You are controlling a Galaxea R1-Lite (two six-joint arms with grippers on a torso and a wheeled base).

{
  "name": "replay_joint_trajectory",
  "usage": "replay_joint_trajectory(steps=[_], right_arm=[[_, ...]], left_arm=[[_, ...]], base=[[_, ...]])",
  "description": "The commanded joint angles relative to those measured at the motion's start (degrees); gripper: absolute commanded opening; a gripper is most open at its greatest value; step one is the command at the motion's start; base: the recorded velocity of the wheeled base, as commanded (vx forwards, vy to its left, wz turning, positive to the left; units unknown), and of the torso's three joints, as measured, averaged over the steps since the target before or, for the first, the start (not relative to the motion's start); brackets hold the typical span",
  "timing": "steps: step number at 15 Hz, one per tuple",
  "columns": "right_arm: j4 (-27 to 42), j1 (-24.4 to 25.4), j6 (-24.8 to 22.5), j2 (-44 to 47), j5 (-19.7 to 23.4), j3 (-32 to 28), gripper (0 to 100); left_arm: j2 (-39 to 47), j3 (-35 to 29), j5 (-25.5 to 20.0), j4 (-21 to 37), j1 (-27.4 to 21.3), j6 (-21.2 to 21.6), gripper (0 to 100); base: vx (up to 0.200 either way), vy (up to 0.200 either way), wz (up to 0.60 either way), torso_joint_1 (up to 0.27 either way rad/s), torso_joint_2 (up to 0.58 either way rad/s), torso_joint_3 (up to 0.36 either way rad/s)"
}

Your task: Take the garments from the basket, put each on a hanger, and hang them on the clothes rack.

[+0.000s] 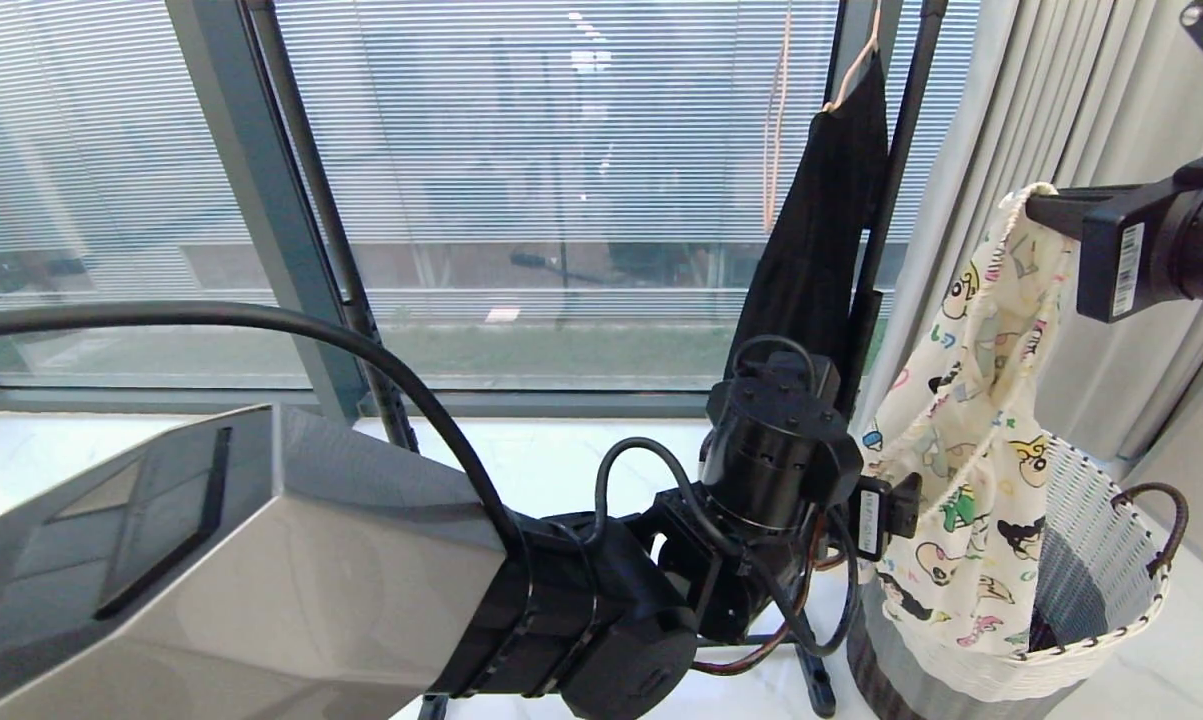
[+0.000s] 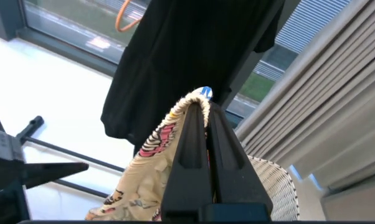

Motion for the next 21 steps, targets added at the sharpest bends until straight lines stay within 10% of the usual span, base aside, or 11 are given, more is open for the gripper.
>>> replay_joint_trajectory(steps=[1, 4, 5, 9, 14, 21], right_arm=[[0.1, 0.2, 0.0, -0.9, 0.0, 0.0, 0], [0.0, -0.7, 0.4, -0.9, 0.0, 0.1, 0], [0.0, -0.7, 0.6, -0.8, 0.1, 0.1, 0], [-1.2, -1.0, 2.6, 4.0, 1.2, 0.0, 0], [-6.8, -3.4, 6.9, 9.2, 1.8, 4.6, 0], [-6.1, -3.1, 3.3, 1.1, 7.4, 13.6, 0]], left_arm=[[1.8, 1.0, 0.1, 0.1, 0.5, 0.3, 100], [0.9, 4.1, 0.1, 0.1, 1.5, 1.4, 100], [0.3, 4.5, 0.2, 0.1, 1.6, 1.4, 0], [-6.9, 12.4, 1.3, 0.1, 3.4, 1.9, 0], [-21.2, 25.2, 3.7, -0.1, 9.7, 14.2, 0], [-39.3, 25.5, -6.1, 8.8, 18.1, 21.3, 0]], base=[[0.0, 0.0, 0.0, 0.0, 0.0, 0.0], [0.0, 0.0, 0.0, 0.0, 0.0, 0.0], [0.0, 0.0, 0.0, 0.0, 0.0, 0.0], [0.0, 0.0, 0.0, 0.0, 0.0, 0.0], [0.0, 0.0, 0.0, 0.0, 0.0, 0.0], [0.0, 0.0, 0.0, 0.0, 0.0, 0.0]])
